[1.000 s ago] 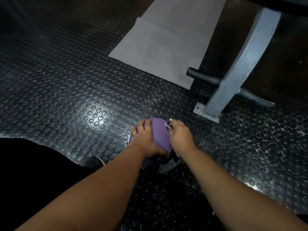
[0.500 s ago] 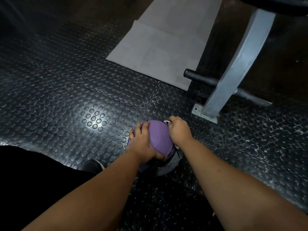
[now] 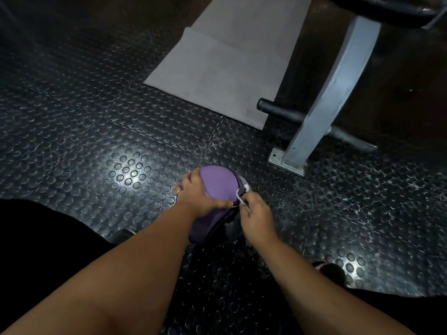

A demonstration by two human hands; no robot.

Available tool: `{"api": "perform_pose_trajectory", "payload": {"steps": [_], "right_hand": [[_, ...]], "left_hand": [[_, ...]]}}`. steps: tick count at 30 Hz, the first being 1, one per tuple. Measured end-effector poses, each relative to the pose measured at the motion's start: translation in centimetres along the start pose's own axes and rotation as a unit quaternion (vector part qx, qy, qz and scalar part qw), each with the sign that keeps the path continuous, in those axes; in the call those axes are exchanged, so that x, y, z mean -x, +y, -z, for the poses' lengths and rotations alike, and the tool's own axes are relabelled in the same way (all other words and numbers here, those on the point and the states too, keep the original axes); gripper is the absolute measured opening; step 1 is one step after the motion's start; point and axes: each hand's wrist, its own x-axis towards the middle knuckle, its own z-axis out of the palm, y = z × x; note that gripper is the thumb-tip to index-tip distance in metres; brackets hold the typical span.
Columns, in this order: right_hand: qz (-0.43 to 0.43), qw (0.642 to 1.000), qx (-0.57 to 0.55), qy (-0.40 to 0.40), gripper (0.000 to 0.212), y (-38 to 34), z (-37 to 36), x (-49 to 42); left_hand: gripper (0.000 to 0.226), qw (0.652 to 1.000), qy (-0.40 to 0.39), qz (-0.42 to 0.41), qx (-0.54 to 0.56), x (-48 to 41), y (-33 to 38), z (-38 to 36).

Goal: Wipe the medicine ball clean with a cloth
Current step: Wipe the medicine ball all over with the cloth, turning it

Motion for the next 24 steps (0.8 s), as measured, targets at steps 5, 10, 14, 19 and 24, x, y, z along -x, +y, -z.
{"api": "perform_pose_trajectory", "payload": {"steps": [5, 10, 14, 19, 24], "right_hand": [[0.032, 0.999, 0.013, 0.009, 0.022, -0.9, -0.5, -1.5], [0.021, 0.996, 0.081, -0.004, 0.018, -1.4, -0.8, -6.9], [0.037, 0.988, 0.144, -0.04, 0.021, -1.3, -0.8, -10.8], [0.051, 0.983, 0.155, -0.079, 0.028, -0.7, -0.2, -12.7], [0.048, 0.996, 0.076, -0.023, 0.023, 0.1, 0.5, -8.9]], "left_hand": [[0.147, 1.0, 0.004, 0.025, 0.017, -0.2, -0.6, 0.5], [0.162, 0.997, -0.001, -0.038, -0.074, -0.8, -1.1, 0.4], [0.147, 0.968, -0.037, -0.138, -0.206, -0.5, -0.3, 0.6], [0.15, 0.957, -0.014, -0.17, -0.236, 0.2, 1.2, -1.5], [0.148, 0.964, -0.002, -0.178, -0.2, -0.8, 0.5, -0.9]]}}
